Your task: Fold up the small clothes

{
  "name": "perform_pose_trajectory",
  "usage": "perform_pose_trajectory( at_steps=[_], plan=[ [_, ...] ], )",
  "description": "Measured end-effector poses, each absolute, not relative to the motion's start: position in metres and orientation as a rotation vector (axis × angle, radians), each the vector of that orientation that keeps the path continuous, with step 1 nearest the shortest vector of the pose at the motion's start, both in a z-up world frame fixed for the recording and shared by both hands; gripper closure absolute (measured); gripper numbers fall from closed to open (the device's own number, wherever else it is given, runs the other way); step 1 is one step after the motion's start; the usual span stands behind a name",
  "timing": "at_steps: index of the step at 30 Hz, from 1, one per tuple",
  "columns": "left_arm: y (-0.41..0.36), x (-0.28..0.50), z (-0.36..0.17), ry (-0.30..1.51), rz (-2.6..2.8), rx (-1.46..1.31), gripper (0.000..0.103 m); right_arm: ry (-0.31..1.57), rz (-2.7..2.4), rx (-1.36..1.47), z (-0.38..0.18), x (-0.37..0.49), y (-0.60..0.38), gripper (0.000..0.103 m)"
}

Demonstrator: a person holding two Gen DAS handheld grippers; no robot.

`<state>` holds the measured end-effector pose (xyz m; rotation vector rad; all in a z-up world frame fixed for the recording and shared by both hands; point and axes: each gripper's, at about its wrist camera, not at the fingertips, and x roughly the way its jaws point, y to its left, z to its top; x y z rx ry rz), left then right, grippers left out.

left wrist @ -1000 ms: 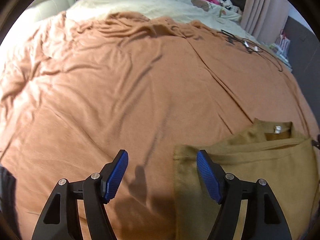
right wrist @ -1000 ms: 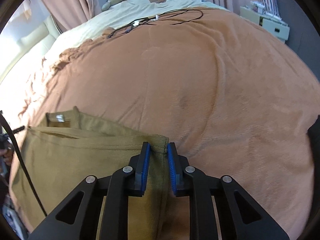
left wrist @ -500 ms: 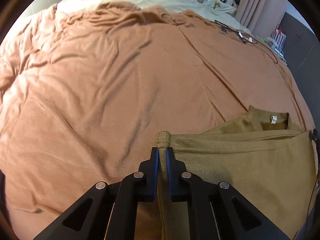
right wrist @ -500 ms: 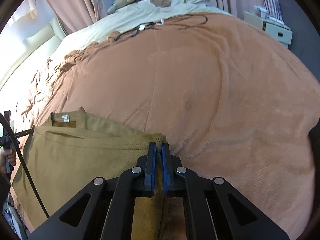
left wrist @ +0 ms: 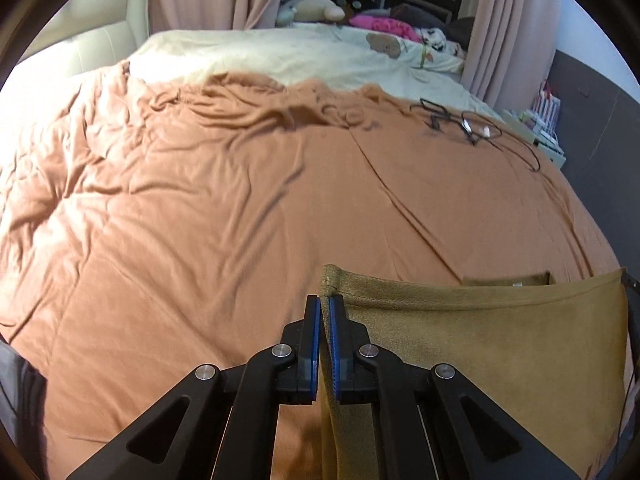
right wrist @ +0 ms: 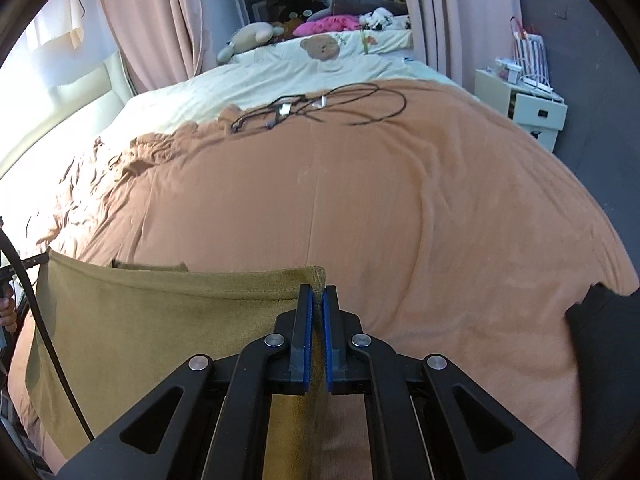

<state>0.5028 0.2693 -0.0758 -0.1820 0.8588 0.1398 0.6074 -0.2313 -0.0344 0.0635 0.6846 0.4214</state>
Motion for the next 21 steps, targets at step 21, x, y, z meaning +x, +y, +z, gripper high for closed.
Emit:
perform_pose_trajectory(
  at_steps=[21],
  plan=[
    [0.273, 0.558, -0.157, 1.029, 0.275, -0.101, 0.098, 0.841, 0.322, -0.017, -0.096, 0.688, -0.184, 0.102]
  ],
)
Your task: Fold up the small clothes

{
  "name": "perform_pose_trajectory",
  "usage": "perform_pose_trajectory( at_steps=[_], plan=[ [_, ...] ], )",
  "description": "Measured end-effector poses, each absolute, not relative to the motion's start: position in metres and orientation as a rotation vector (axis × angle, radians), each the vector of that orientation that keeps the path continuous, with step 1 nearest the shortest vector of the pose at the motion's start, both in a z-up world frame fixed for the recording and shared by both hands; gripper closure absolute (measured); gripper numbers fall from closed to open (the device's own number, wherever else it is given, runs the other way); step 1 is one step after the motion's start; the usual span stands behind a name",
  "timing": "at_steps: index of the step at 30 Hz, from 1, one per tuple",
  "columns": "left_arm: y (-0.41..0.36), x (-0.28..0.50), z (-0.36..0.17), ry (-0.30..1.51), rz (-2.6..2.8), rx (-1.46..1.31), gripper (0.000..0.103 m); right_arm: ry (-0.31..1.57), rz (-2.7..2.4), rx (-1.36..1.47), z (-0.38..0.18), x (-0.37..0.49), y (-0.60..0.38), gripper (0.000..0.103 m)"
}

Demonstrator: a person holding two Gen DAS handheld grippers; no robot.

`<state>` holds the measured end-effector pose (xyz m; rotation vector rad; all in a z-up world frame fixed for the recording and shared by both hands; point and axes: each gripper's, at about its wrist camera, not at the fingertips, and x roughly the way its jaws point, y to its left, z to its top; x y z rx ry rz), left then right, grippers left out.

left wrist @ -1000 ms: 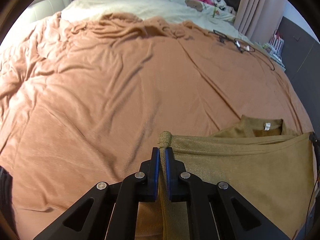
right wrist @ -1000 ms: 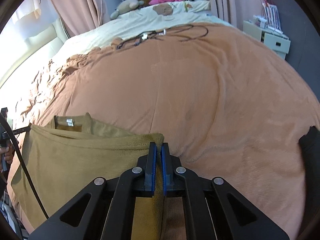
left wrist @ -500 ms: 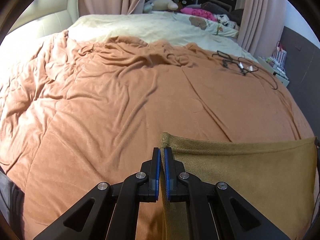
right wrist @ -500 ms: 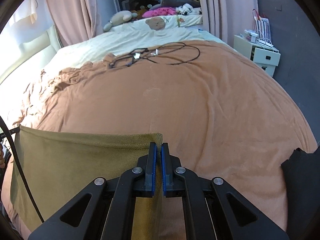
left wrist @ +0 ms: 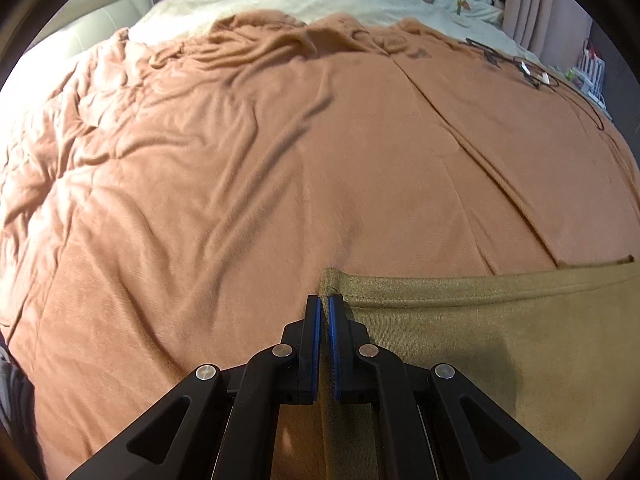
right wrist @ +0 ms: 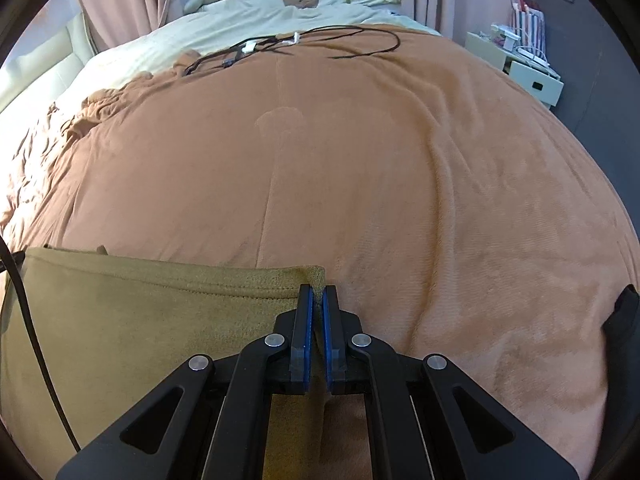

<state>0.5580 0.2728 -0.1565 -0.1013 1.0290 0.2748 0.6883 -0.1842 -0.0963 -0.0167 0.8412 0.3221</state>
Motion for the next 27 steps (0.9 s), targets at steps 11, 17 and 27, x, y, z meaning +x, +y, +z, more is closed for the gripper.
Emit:
perform_pose_trajectory(
  at_steps=[11, 17, 27],
  plan=[
    [0.270, 0.557, -0.153, 1.092, 0.300, -0.103, 0.076, 0.889, 0.320, 0.003, -0.094, 0.689, -0.187, 0.090],
    [0.269, 0.524, -0.131, 1.056, 0.269, -0.150, 0.045, 0.834, 0.365, 0.019, -0.066, 0.660, -0.204, 0.021],
    [0.249, 0.471, -0.126, 1.092, 0.204, -0.159, 0.045, 0.889, 0.406, -0.021, -0.063, 0.605, -0.223, 0.021]
  ],
)
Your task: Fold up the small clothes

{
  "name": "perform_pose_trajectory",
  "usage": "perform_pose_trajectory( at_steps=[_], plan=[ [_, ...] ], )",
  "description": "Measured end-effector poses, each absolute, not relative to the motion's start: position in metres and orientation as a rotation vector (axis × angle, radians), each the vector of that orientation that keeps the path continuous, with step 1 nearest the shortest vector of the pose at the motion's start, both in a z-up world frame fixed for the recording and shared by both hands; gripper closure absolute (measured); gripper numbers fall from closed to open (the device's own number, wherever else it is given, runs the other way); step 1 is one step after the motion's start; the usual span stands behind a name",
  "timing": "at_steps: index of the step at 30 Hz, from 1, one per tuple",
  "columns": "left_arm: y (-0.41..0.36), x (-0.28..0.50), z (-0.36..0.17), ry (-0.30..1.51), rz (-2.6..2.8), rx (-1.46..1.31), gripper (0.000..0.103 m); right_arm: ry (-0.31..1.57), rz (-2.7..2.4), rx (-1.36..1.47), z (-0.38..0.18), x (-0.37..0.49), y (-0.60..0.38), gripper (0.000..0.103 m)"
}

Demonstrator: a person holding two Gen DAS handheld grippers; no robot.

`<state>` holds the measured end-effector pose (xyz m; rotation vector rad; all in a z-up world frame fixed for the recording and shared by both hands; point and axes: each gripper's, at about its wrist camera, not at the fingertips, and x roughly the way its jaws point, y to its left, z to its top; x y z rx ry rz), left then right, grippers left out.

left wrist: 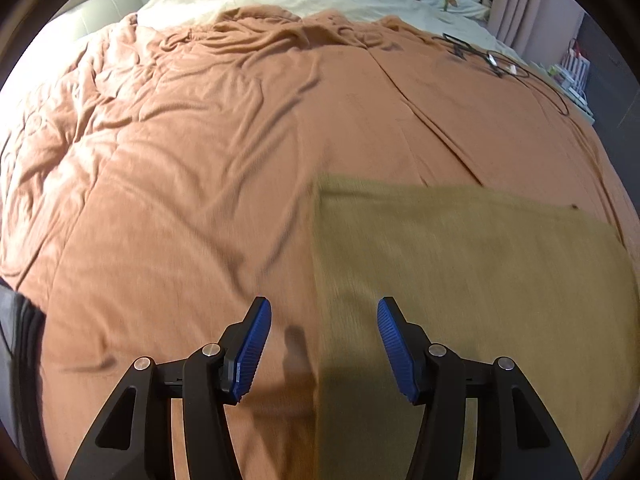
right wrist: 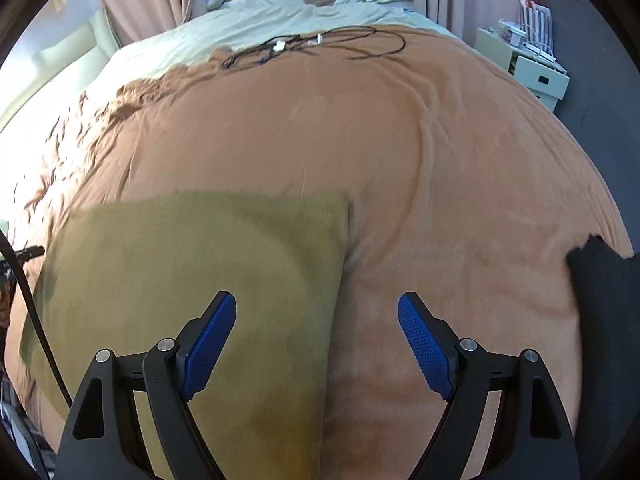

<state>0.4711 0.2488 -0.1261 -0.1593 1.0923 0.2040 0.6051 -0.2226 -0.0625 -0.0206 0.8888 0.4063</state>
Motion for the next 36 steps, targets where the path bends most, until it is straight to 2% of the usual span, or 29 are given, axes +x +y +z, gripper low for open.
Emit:
perform_pose_trajectory(
  at_steps=[9, 16, 23, 26, 28, 36],
  plan=[
    [0.236, 0.436, -0.143, 1.131, 0.214, -0.157, 0.045, 0.951, 0.401, -0.051, -0.071, 0.576, -0.229, 0.021],
    [0.230, 0.409, -0.158, 1.180, 0.281, -0.065, 0.045, 1.011, 0.326, -0.128, -0.093, 0.561, -0.231, 0.030],
    [0.227, 0.381, -0.153, 1.189, 0.321, -0.021, 0.046, 1.029, 0.289, -0.130, -0.095, 0.542, -0.241, 0.033],
    [0.229, 0.366, -0.145, 1.185, 0.336, -0.034, 0.048, 1.033, 0.312, -0.075, -0.091, 0.527, -0.248, 0.043],
    [0.230, 0.356, -0.138, 1.162, 0.324, -0.066, 0.048, 1.028, 0.337, -0.020, -0.087, 0.519, -0.257, 0.045],
    [0.232, 0.316, -0.121, 1.085, 0.226, -0.276, 0.048, 1.056, 0.442, 0.198, -0.097, 0.496, -0.294, 0.046]
  ],
)
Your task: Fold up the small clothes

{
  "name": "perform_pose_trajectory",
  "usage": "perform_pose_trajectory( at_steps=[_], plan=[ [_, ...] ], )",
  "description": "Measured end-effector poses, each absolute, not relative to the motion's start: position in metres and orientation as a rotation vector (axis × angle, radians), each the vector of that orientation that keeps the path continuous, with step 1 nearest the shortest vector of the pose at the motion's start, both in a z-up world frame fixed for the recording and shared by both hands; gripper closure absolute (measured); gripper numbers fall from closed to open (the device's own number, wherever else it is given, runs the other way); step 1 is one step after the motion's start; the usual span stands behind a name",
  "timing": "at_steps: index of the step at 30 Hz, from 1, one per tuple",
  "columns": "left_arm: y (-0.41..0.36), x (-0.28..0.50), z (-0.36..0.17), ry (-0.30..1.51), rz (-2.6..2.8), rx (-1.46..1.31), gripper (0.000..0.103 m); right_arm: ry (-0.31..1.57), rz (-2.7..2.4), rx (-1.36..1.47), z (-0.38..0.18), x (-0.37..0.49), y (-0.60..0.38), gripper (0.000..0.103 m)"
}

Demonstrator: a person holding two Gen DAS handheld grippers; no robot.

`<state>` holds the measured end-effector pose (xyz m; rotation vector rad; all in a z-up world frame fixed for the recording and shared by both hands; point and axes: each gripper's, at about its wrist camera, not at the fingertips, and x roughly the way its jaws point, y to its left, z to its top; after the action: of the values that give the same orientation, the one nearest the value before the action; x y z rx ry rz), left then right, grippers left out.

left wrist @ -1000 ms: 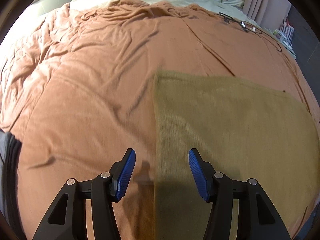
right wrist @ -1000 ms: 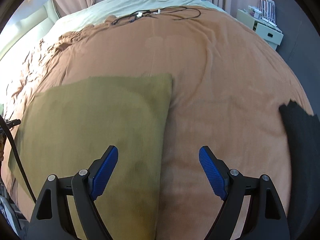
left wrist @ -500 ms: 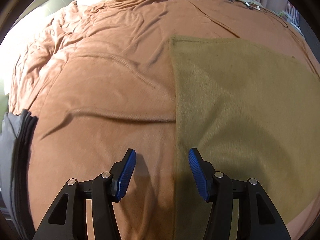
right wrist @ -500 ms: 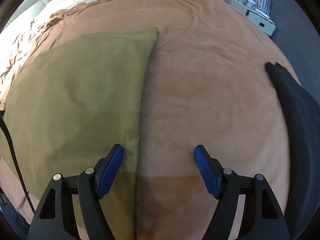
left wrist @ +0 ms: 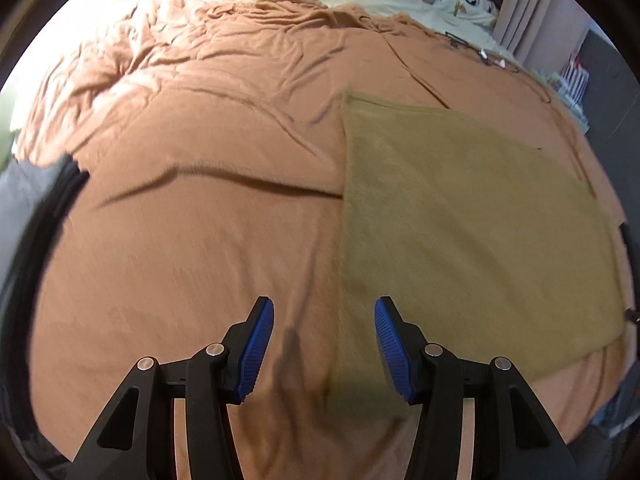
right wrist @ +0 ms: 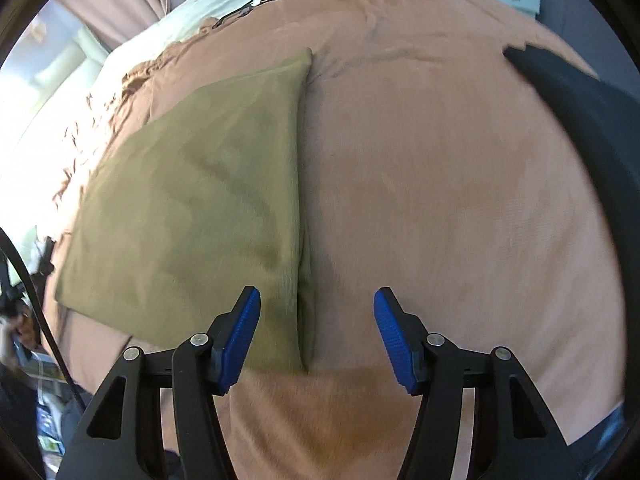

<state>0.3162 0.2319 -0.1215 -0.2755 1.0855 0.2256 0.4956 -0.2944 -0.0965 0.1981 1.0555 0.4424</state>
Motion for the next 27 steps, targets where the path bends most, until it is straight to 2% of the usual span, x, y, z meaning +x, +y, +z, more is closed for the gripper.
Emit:
perform_pose_trajectory(
  at_steps=[3, 7, 16, 19, 21, 27],
  plan=[
    [0.232, 0.307, -0.125, 1.082, 0.211, -0.323, 0.048, 1.064, 0.474, 0.299, -0.105, 0.487, -0.308, 0.046],
    [0.231, 0.295, -0.128, 1.065, 0.205, -0.349, 0.048, 1.065, 0.490, 0.367, -0.114, 0.483, -0.328, 0.055],
    [0.227, 0.284, -0.145, 1.098, 0.285, -0.288, 0.048, 1.011, 0.407, 0.242, -0.105, 0.468, -0.309, 0.056],
    [0.224, 0.281, -0.151, 1.124, 0.319, -0.222, 0.048, 1.024, 0.338, 0.140, -0.110, 0.467, -0.298, 0.063],
    [0.223, 0.278, -0.154, 1.132, 0.325, -0.197, 0.048, 1.031, 0.306, 0.097, -0.113, 0.466, -0.289, 0.064],
    [0.231, 0.267, -0.138, 1.093, 0.318, -0.240, 0.048, 1.003, 0.330, 0.126, -0.104, 0.456, -0.292, 0.064]
  ],
)
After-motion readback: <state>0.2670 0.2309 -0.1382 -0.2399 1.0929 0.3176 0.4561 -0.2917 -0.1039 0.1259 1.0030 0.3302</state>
